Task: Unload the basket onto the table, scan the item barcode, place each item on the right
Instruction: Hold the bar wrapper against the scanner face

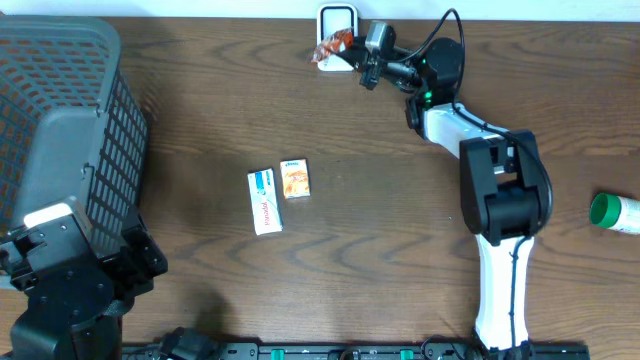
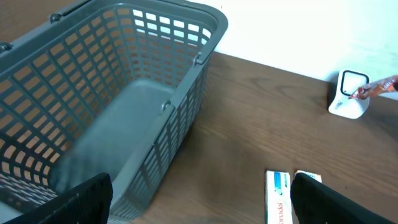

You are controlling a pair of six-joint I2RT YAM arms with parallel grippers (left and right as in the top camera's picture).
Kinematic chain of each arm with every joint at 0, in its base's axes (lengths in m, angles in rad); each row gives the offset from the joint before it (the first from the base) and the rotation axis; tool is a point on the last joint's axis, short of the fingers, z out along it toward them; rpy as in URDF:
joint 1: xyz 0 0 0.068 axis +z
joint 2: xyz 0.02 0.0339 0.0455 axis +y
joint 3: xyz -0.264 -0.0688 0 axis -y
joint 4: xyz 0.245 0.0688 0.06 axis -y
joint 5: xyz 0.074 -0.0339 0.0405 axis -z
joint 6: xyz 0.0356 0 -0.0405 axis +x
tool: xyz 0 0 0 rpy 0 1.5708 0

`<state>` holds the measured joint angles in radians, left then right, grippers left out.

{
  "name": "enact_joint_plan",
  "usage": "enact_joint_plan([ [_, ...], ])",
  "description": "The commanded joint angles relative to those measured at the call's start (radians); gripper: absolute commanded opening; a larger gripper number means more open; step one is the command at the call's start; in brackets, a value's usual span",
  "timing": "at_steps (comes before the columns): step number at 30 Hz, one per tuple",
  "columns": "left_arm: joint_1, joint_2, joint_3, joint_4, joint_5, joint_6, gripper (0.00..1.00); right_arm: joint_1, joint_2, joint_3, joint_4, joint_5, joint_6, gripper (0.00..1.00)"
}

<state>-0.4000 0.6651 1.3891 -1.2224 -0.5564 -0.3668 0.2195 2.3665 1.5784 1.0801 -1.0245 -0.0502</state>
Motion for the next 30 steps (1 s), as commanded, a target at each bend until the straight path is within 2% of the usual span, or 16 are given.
enact_joint_plan([
  [1,0.004,-0.002,0.009,0.004,-0.009,-0.005,0.91,0.008,0.061,0.103,-0.056,0.253,-0.019,0.01],
  [5,0.004,-0.002,0.009,0.004,-0.009,-0.005,0.91,0.04,0.131,0.235,-0.082,0.451,-0.079,0.01],
  [9,0.004,-0.002,0.009,0.004,-0.009,-0.005,0.91,0.071,0.156,0.32,-0.172,0.489,-0.244,0.01],
  [13,0.004,-0.002,0.009,0.003,-0.009,-0.005,0.91,0.084,0.156,0.353,-0.285,0.493,-0.346,0.01],
  [18,0.004,-0.002,0.009,0.003,-0.009,-0.005,0.91,0.07,0.165,0.353,-0.287,0.478,-0.359,0.01],
  [30,0.004,-0.002,0.009,0.003,-0.009,-0.005,0.91,0.032,0.22,0.353,-0.235,0.242,-0.356,0.01],
])
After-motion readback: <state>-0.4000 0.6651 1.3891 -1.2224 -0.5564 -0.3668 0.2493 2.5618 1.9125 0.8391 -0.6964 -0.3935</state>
